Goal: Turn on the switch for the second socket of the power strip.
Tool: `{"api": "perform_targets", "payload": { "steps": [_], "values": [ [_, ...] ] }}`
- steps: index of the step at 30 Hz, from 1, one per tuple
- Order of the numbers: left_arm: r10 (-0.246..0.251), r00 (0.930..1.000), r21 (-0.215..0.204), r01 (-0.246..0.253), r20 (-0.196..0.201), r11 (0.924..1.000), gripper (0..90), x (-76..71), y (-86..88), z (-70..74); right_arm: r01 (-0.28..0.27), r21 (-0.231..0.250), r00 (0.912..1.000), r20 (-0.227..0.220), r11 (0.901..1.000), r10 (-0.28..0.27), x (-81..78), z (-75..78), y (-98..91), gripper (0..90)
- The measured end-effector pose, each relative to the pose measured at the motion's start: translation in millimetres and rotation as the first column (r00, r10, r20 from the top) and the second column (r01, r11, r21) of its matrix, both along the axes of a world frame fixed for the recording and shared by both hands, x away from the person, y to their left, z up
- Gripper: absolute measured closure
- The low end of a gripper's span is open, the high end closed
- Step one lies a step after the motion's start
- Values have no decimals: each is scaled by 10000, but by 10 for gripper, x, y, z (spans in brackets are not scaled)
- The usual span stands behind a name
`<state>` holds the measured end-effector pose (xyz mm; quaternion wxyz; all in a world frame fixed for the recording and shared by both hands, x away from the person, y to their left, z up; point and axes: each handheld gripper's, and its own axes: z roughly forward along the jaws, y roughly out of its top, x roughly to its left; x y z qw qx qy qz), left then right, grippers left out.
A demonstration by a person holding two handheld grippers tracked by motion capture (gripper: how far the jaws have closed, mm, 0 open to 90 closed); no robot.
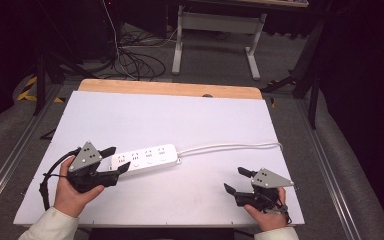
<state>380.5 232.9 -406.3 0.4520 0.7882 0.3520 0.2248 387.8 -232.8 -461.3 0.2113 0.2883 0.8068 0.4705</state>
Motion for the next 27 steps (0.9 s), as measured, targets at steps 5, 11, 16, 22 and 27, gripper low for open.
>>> {"api": "perform_targets", "payload": {
  "steps": [5,11,16,22,27],
  "values": [
    [-149,9999,93,149,2,9998,342,46,-79,15,-9,-8,10000,-5,10000,9,0,-2,-3,279],
    [-242,9997,97,243,-31,9997,343,92,-156,21,-22,10,10000,-7,10000,22,1,-4,-4,279],
    [-339,9994,233,337,71,9992,343,144,-264,32,-28,15,10000,-11,10000,28,2,-5,-6,279],
    [-509,9987,370,508,24,9980,350,200,-368,33,-23,3,10000,-12,10000,23,1,-5,-8,279],
    [-577,9983,367,577,-11,9977,354,231,-433,29,-27,14,10000,-21,10000,27,1,-6,-9,279]
  ]
}}
